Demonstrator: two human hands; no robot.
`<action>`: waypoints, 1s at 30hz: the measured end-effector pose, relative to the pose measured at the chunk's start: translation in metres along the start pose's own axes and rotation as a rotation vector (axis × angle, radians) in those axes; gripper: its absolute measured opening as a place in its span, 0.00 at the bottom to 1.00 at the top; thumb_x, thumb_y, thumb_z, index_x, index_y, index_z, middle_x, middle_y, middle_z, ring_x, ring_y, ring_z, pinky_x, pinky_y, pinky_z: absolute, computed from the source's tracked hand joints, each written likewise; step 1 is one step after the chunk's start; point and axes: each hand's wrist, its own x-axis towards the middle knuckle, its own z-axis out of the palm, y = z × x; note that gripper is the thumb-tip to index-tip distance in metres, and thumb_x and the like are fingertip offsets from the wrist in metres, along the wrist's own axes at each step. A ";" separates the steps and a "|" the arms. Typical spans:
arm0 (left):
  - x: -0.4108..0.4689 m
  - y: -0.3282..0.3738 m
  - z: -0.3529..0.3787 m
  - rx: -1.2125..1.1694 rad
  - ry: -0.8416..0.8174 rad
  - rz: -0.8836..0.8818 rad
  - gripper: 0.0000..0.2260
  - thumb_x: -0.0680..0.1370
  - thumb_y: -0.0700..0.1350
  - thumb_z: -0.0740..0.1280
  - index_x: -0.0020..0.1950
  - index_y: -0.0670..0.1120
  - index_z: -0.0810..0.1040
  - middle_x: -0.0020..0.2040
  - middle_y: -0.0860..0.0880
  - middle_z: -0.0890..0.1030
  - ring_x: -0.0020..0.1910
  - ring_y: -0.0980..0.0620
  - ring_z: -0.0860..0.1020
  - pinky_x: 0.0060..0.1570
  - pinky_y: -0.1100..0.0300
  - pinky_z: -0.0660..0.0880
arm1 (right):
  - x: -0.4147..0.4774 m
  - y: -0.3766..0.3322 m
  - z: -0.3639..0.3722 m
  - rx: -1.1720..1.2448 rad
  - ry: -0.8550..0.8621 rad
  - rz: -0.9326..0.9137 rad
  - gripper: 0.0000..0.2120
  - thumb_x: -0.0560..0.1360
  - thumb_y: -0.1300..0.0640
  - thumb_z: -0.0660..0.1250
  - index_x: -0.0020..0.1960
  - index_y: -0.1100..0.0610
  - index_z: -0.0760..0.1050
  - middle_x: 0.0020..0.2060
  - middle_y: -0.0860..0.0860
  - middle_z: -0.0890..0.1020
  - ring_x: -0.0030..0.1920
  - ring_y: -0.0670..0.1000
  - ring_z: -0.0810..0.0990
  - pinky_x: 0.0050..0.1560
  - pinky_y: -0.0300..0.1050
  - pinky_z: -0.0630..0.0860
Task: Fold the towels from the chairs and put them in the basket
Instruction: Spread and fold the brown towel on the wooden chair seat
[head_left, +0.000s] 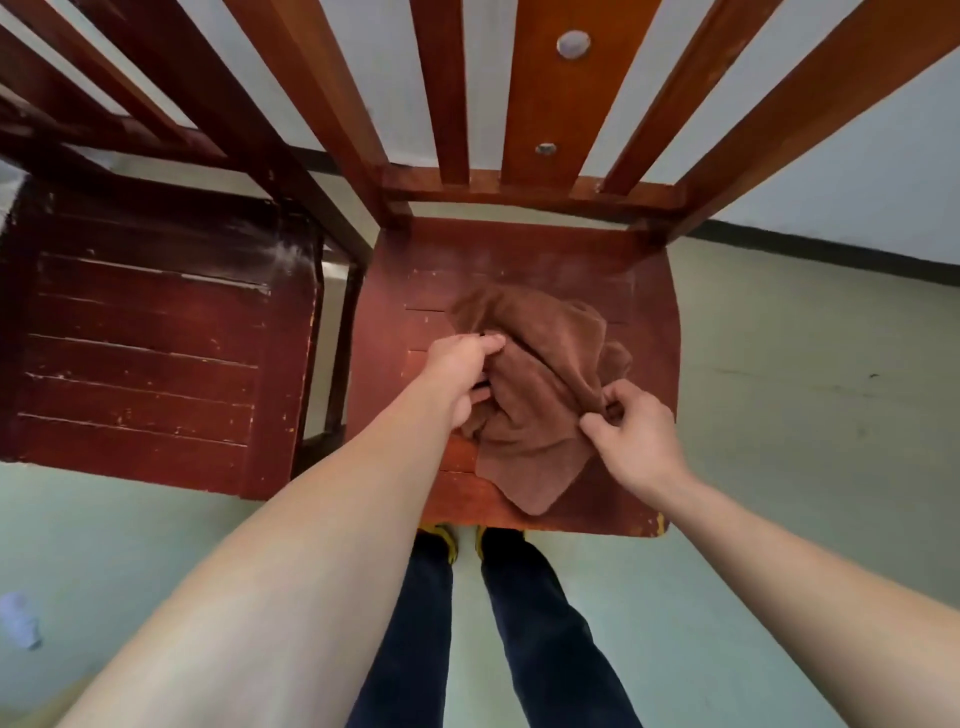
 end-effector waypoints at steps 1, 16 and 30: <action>-0.001 0.000 0.000 -0.008 -0.002 0.005 0.10 0.77 0.39 0.65 0.58 0.45 0.77 0.50 0.45 0.79 0.47 0.47 0.77 0.50 0.53 0.75 | -0.003 0.002 -0.003 0.005 -0.010 0.003 0.06 0.68 0.55 0.69 0.36 0.51 0.71 0.28 0.47 0.78 0.34 0.53 0.78 0.37 0.50 0.74; -0.048 0.024 -0.142 -0.493 0.213 0.040 0.18 0.62 0.32 0.51 0.43 0.43 0.75 0.44 0.42 0.77 0.43 0.43 0.77 0.50 0.50 0.76 | 0.032 -0.072 0.006 -0.223 -0.078 0.043 0.32 0.70 0.47 0.74 0.70 0.47 0.65 0.62 0.54 0.76 0.60 0.58 0.77 0.56 0.51 0.74; -0.054 -0.033 -0.146 0.032 0.169 -0.046 0.05 0.72 0.43 0.71 0.45 0.42 0.83 0.43 0.43 0.84 0.40 0.48 0.81 0.42 0.56 0.78 | 0.014 -0.062 -0.011 -0.569 0.099 -0.027 0.11 0.76 0.55 0.61 0.54 0.54 0.80 0.52 0.58 0.79 0.55 0.62 0.75 0.50 0.52 0.74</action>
